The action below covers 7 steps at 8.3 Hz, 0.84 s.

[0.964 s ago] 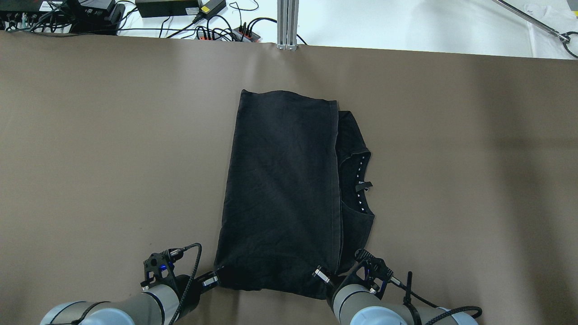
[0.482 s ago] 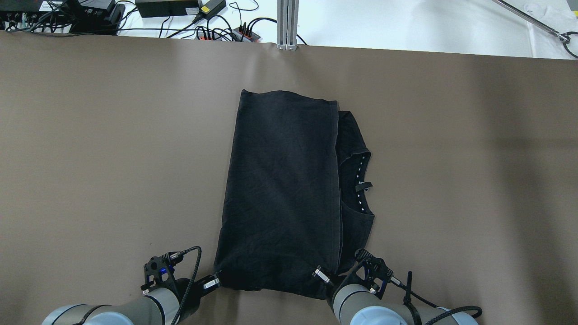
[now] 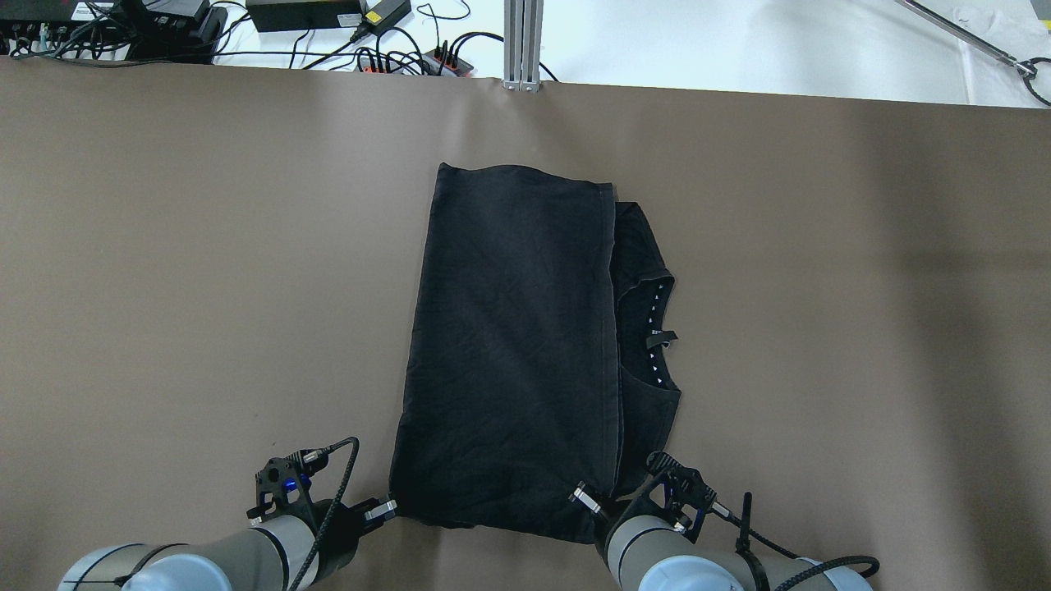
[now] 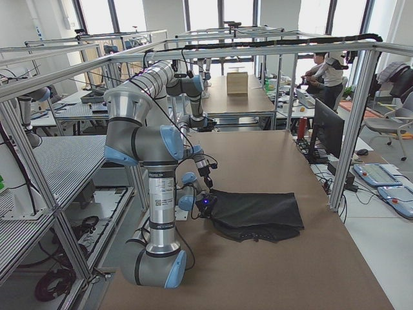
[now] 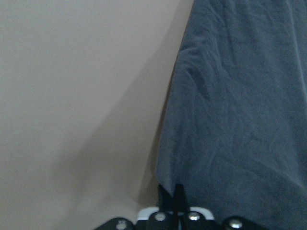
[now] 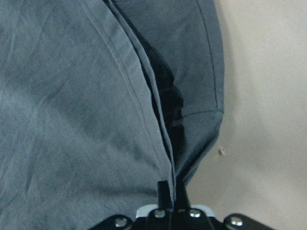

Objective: Fold clothes
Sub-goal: 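Grasp both near corners and fold them toward the far edge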

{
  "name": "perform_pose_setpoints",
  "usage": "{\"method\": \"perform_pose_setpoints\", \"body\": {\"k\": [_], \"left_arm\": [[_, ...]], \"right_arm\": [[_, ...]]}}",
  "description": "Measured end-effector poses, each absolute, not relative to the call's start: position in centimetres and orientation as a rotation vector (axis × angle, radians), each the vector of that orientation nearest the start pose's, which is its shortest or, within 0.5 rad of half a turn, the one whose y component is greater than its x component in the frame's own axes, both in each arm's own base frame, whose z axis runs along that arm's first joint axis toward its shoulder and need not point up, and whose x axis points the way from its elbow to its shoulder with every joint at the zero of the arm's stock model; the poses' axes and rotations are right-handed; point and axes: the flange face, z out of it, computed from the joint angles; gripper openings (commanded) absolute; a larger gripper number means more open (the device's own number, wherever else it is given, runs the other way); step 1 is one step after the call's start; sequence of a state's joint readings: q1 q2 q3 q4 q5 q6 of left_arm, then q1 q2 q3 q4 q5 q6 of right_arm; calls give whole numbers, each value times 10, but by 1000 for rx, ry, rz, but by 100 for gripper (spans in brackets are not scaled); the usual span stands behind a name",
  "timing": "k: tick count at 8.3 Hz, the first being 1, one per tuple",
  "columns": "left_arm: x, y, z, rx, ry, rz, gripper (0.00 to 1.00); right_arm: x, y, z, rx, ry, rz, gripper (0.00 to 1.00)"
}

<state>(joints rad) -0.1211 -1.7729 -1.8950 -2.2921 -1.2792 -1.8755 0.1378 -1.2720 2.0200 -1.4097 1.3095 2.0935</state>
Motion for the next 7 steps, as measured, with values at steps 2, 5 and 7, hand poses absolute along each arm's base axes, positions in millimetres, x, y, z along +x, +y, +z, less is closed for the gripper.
{"method": "perform_pose_setpoints", "body": {"k": [2,5,7], "left_arm": [[494,-228,304,104,1301,-532,0],[465,-335,207,101,1289,-561,0],[457,-423,156,117,1241,-586,0]], "right_arm": [[-510,-236,274,68,-977,732,0],[-469,-310,240,94,-1005,769,0],[-439,-390,212,92,-1013,771,0]]}}
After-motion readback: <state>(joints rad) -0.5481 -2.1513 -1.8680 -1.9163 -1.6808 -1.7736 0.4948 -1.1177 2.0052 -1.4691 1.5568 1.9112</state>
